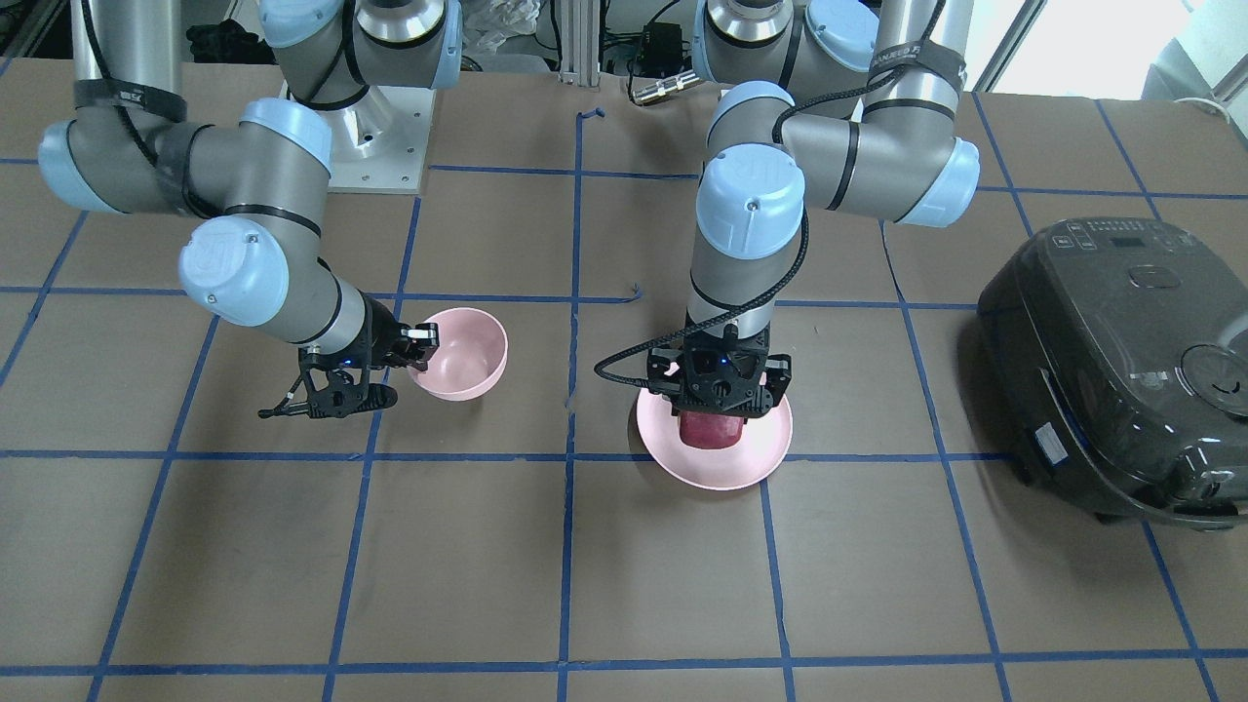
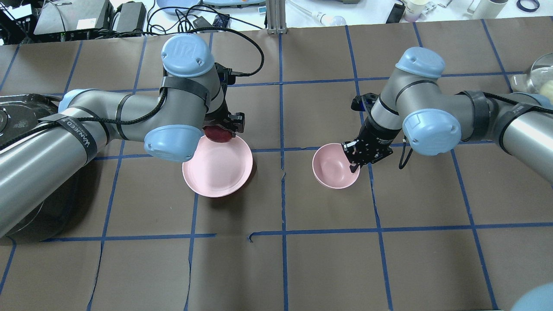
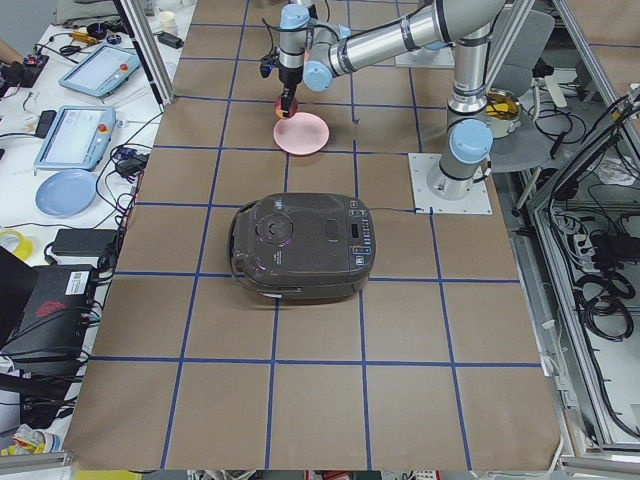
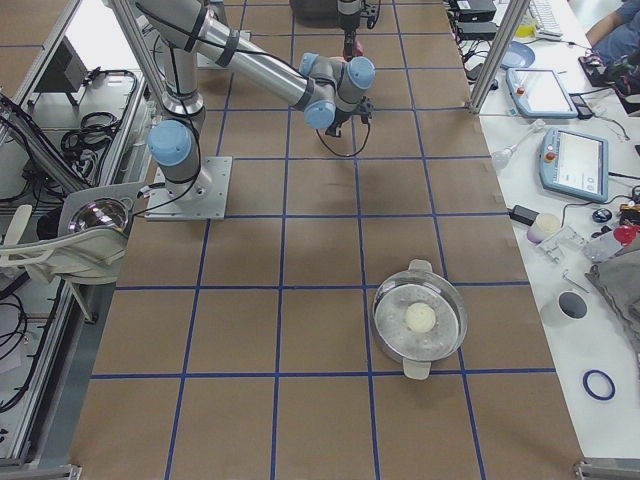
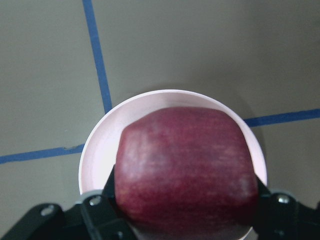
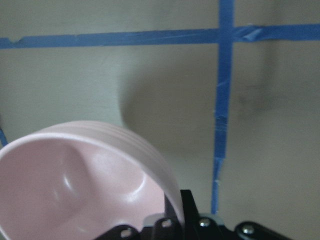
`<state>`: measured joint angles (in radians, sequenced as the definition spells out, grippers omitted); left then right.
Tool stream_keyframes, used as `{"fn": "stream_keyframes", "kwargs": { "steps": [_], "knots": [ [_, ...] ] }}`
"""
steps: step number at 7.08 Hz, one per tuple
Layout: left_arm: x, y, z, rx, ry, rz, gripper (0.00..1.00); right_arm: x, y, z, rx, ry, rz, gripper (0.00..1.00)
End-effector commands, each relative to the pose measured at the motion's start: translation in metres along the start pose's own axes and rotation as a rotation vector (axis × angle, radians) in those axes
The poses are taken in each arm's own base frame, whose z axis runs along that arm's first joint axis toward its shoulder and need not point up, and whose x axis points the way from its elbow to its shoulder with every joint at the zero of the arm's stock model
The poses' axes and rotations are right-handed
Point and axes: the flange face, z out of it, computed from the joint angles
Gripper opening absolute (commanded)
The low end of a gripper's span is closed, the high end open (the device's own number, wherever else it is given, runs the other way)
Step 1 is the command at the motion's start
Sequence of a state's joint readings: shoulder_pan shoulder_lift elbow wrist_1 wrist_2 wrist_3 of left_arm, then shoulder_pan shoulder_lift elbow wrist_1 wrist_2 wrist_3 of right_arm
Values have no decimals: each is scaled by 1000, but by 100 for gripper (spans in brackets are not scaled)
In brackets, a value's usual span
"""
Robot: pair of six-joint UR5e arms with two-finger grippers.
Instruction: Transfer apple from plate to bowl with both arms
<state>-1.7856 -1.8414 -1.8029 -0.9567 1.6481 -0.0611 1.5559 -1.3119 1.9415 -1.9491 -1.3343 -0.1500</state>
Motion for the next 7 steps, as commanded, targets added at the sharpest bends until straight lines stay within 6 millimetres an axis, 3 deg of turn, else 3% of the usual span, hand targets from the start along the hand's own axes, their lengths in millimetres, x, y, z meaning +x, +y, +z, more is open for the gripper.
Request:
{"fn": "stream_keyframes", "kwargs": {
  "steps": [1, 3, 4, 5, 6, 7],
  "knots": [
    [40, 4, -15, 13, 22, -5, 26, -2, -2, 19, 31, 3, -26, 0],
    [59, 9, -3, -8, 26, -57, 23, 1, 0, 26, 14, 20, -25, 0],
    [77, 14, -9, 6, 46, -81, 22, 2, 1, 28, 10, 17, -23, 23],
    [91, 22, -9, 0, 56, -110, 22, 2, 1, 27, 11, 19, -21, 78],
    [97, 24, -8, -2, 57, -138, 21, 1, 0, 23, 22, 22, -14, 100],
    [105, 27, -15, 10, 67, -131, 21, 4, 0, 16, 29, 32, -6, 100]
  ]
}}
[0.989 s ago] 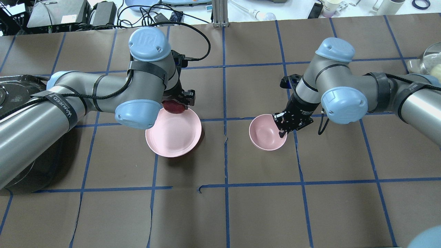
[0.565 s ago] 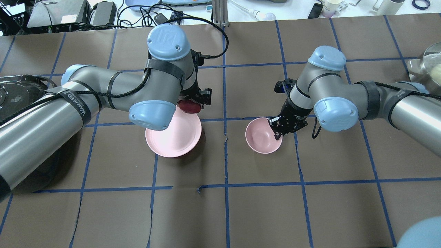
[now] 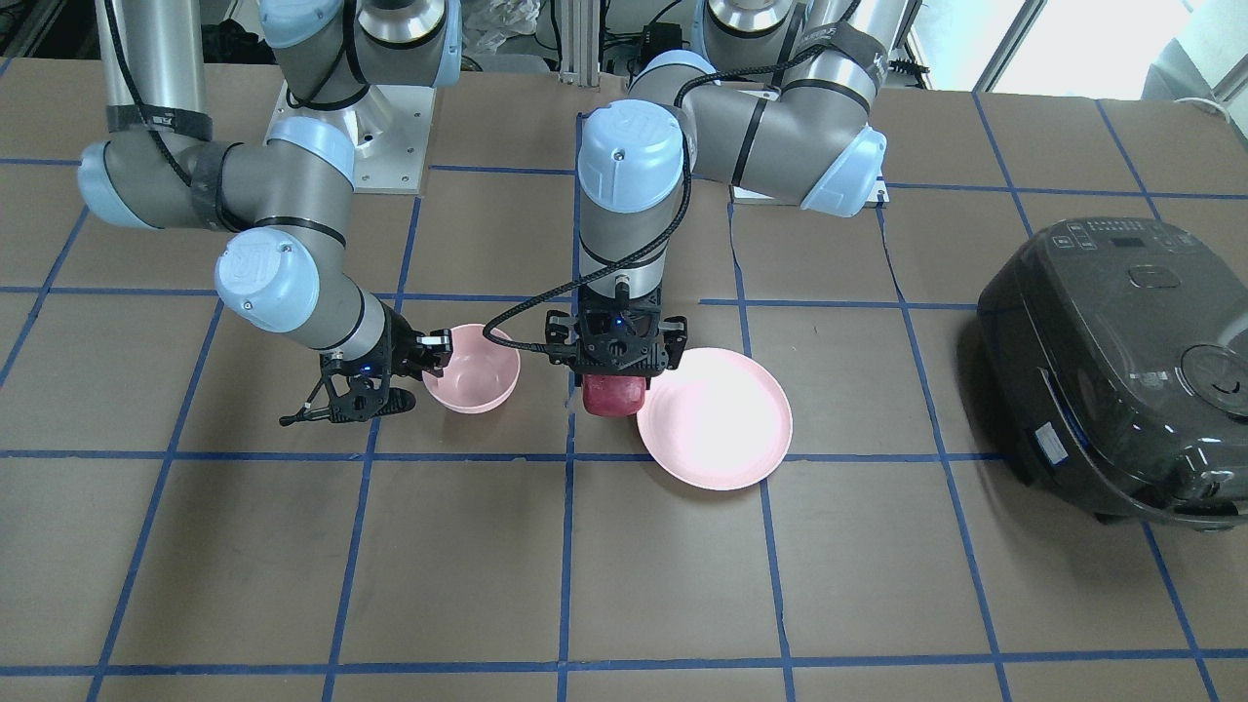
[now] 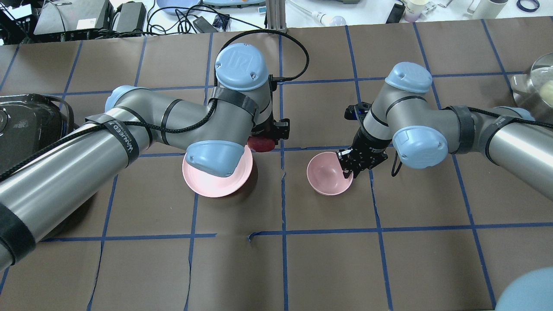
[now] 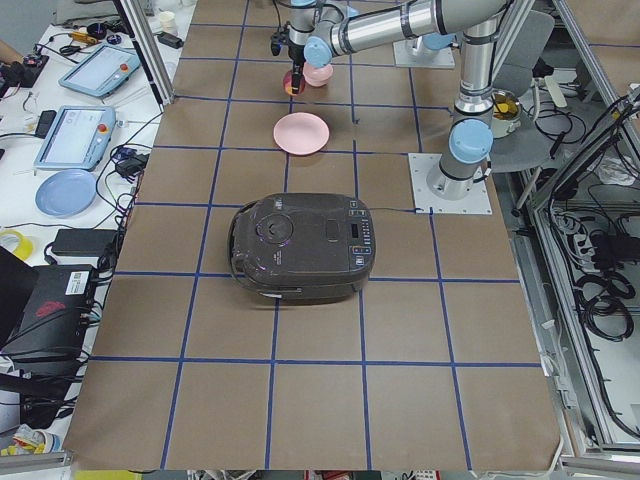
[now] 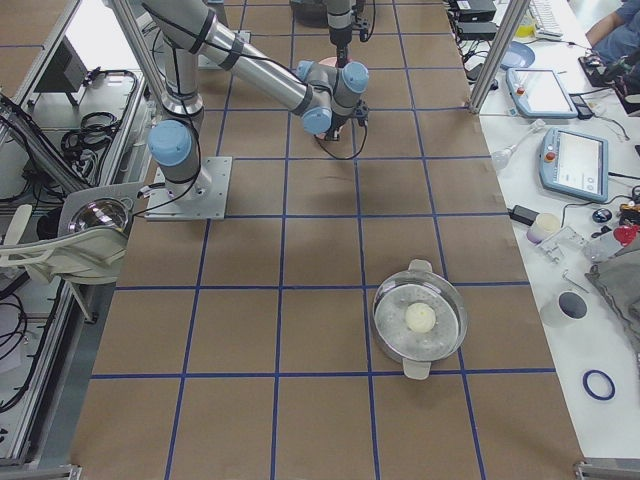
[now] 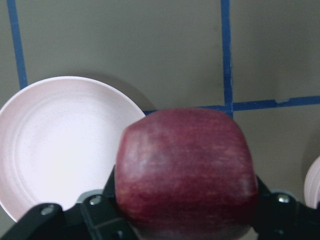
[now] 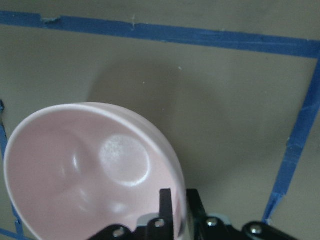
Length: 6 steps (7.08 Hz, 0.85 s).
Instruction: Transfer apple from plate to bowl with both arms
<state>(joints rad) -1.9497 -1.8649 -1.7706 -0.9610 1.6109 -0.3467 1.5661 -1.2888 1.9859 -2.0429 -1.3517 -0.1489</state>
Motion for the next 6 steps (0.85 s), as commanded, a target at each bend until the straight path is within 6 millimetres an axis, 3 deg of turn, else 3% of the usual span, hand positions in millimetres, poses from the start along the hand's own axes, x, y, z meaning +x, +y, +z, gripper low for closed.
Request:
{"fn": "stream_keyframes", "kwargs": {
  "steps": [1, 3, 4, 5, 6],
  "knots": [
    [21, 13, -7, -2, 41, -37, 20, 9, -6, -30, 39, 94, -2, 100],
    [59, 27, -15, 80, 100, -36, 17, 43, -6, -75, 54, 186, 53, 100],
    [73, 35, -13, 59, 144, -74, 16, 60, -3, -114, 72, 181, 92, 100],
    [93, 47, -6, 69, 152, -55, 16, 67, 2, -161, 108, 186, 119, 100],
    [112, 56, 5, 76, 151, -27, 16, 63, 7, -194, 120, 189, 127, 100]
  ]
}}
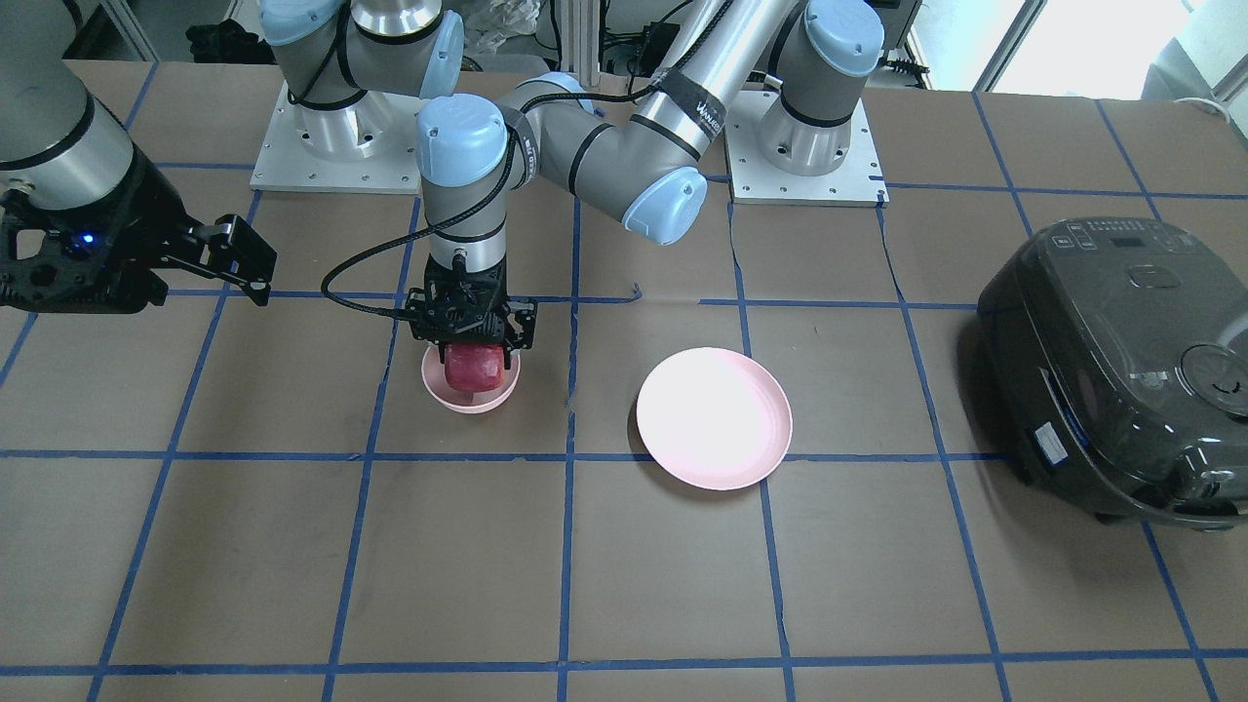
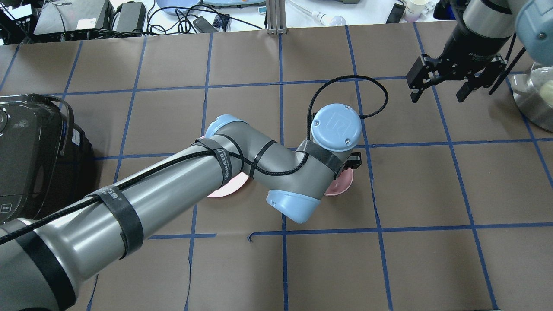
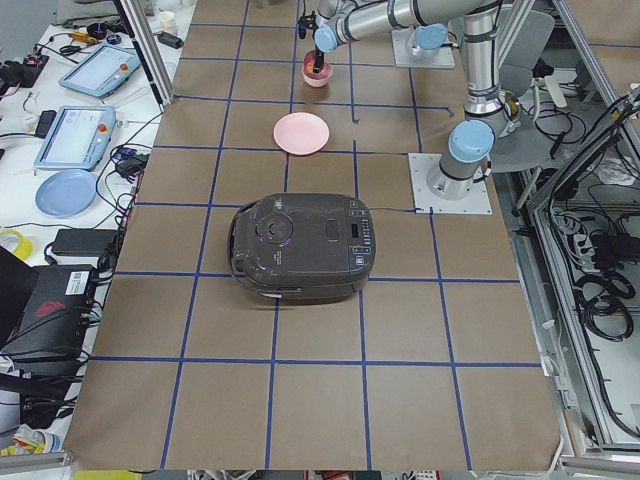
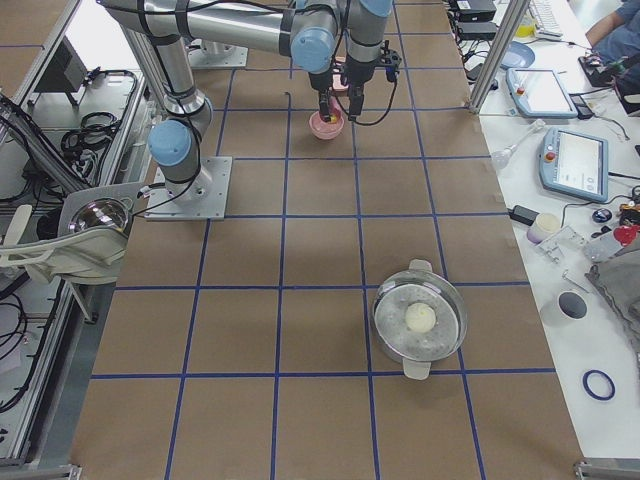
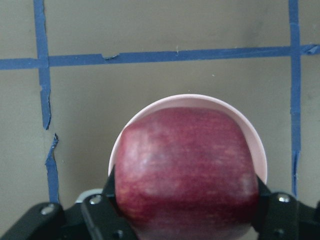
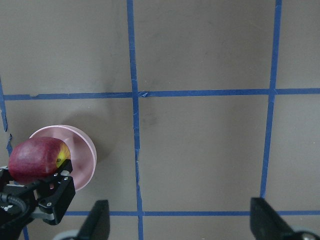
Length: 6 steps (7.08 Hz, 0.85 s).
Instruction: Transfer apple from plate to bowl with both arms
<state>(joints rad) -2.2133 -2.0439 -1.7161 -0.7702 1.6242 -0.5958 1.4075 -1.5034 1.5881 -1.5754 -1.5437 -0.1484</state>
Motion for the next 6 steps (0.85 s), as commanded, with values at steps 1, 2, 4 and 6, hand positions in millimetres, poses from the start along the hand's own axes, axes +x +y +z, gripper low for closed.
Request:
{"fn": "stream_keyframes", "kwargs": {
  "steps": [1, 2, 4, 6],
  "knots": [
    [1, 2, 4, -9, 0, -3, 100, 1, 0, 3, -9, 0, 4, 100],
    [1, 2, 0, -7, 6, 7, 100, -1, 0, 0, -3, 1, 0, 100],
    [-3, 2, -35, 31, 21, 66, 100, 0, 1, 3, -9, 1, 2, 100],
    [-36, -20, -76, 24, 3, 18, 100, -1, 1, -2, 7, 5, 0, 100]
  ]
}}
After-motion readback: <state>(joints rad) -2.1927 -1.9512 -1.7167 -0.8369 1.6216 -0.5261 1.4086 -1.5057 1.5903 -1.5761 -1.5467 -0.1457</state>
